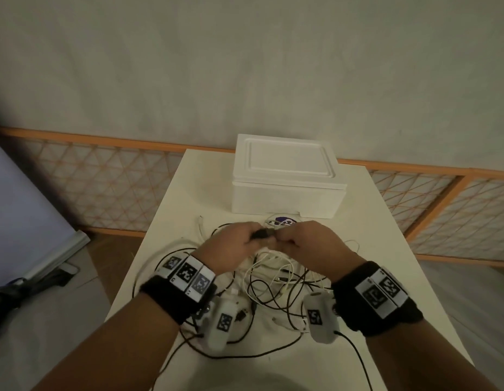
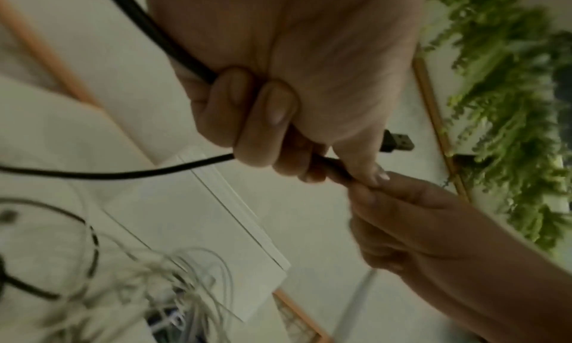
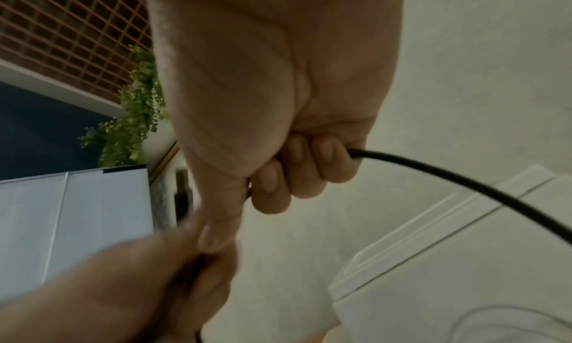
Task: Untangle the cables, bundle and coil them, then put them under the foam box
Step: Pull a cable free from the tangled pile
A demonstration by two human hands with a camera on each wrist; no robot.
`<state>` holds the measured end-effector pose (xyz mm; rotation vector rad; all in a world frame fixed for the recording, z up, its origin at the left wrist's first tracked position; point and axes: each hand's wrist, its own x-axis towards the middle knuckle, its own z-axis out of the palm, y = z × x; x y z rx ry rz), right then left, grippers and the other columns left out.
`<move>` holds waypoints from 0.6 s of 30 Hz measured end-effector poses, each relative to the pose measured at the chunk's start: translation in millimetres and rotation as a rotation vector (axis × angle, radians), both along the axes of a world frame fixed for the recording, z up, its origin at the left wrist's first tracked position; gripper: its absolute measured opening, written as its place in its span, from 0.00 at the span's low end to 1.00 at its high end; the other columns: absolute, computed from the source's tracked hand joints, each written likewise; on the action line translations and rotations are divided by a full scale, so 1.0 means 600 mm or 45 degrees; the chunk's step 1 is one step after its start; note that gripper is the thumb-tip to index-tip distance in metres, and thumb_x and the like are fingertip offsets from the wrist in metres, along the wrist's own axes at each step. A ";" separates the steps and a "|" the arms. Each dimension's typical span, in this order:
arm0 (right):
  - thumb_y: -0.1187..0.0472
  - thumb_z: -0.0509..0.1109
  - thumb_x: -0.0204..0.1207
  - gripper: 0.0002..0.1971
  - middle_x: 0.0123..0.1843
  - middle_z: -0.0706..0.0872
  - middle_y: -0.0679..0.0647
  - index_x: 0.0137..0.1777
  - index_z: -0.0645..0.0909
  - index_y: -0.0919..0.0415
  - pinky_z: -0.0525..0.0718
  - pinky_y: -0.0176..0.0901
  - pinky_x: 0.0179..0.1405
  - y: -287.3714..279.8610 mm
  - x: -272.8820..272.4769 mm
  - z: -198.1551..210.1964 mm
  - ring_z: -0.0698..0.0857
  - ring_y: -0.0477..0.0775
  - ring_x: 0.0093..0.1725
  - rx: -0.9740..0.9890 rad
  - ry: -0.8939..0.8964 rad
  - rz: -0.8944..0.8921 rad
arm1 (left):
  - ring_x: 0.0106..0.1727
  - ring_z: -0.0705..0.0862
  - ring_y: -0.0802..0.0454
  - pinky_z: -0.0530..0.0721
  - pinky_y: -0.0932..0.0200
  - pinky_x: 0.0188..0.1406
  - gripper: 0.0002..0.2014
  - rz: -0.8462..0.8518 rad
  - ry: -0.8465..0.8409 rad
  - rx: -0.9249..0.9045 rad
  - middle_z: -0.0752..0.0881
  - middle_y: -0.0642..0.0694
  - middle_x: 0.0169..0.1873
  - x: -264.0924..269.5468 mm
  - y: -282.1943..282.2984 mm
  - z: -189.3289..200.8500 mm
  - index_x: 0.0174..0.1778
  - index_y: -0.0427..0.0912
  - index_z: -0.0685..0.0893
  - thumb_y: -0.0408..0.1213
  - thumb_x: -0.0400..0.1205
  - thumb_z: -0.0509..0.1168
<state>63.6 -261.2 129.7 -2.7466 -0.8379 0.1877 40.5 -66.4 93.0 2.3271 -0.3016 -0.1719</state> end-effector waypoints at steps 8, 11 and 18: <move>0.43 0.66 0.77 0.18 0.43 0.90 0.60 0.48 0.89 0.56 0.79 0.46 0.44 -0.167 0.036 -0.019 0.85 0.58 0.44 0.321 0.090 -0.654 | 0.32 0.78 0.46 0.70 0.52 0.33 0.24 0.477 0.032 0.481 0.78 0.45 0.26 0.011 0.230 -0.061 0.28 0.44 0.74 0.60 0.80 0.59; 0.44 0.66 0.78 0.15 0.41 0.89 0.55 0.45 0.89 0.53 0.76 0.41 0.39 -0.148 0.040 -0.050 0.84 0.53 0.42 0.341 0.070 -0.657 | 0.33 0.79 0.48 0.73 0.52 0.33 0.24 0.556 0.082 0.552 0.80 0.45 0.28 0.014 0.256 -0.090 0.30 0.45 0.76 0.60 0.83 0.57; 0.31 0.57 0.75 0.32 0.30 0.85 0.57 0.34 0.84 0.59 0.81 0.48 0.36 -0.187 0.047 -0.080 0.83 0.57 0.34 0.152 -0.134 -0.797 | 0.34 0.82 0.50 0.80 0.50 0.38 0.24 0.616 0.099 0.345 0.85 0.49 0.31 -0.020 0.281 -0.111 0.34 0.48 0.82 0.64 0.80 0.58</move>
